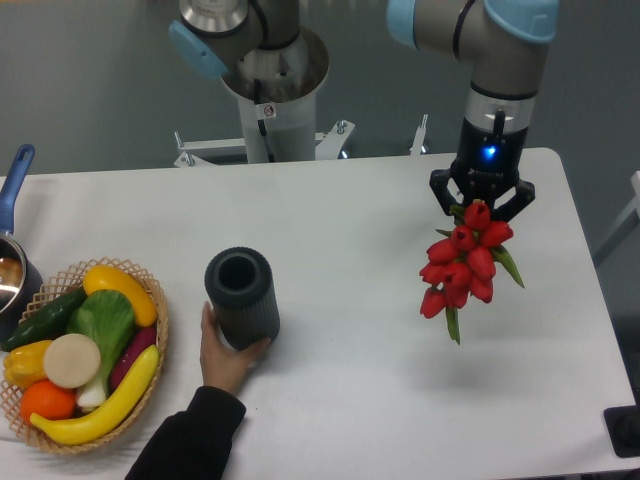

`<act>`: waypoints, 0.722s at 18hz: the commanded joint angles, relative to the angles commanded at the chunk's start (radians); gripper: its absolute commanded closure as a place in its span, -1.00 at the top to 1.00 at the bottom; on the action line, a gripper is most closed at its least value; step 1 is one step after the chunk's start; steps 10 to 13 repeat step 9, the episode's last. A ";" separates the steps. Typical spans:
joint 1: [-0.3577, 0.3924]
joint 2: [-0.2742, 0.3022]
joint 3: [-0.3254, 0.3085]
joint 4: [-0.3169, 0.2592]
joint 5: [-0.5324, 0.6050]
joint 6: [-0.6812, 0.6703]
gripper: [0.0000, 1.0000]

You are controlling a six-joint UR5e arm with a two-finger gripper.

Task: Pick up the flowers from the vase
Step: 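Carry the tulip bouquet away from the vase and hold it raised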

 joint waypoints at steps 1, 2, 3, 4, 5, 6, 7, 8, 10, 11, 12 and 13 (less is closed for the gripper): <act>-0.011 -0.009 0.003 -0.003 0.031 0.031 -1.00; -0.017 -0.017 0.006 -0.009 0.061 0.052 -1.00; -0.018 -0.029 0.011 -0.020 0.088 0.058 -1.00; -0.026 -0.034 0.021 -0.029 0.097 0.060 -1.00; -0.035 -0.035 0.028 -0.038 0.100 0.065 -1.00; -0.035 -0.037 0.032 -0.044 0.105 0.069 -1.00; -0.038 -0.037 0.029 -0.049 0.114 0.077 -1.00; -0.038 -0.040 0.026 -0.049 0.123 0.083 -1.00; -0.040 -0.043 0.023 -0.048 0.129 0.085 -1.00; -0.040 -0.043 0.023 -0.048 0.129 0.085 -1.00; -0.040 -0.043 0.023 -0.048 0.129 0.085 -1.00; -0.040 -0.043 0.023 -0.048 0.129 0.085 -1.00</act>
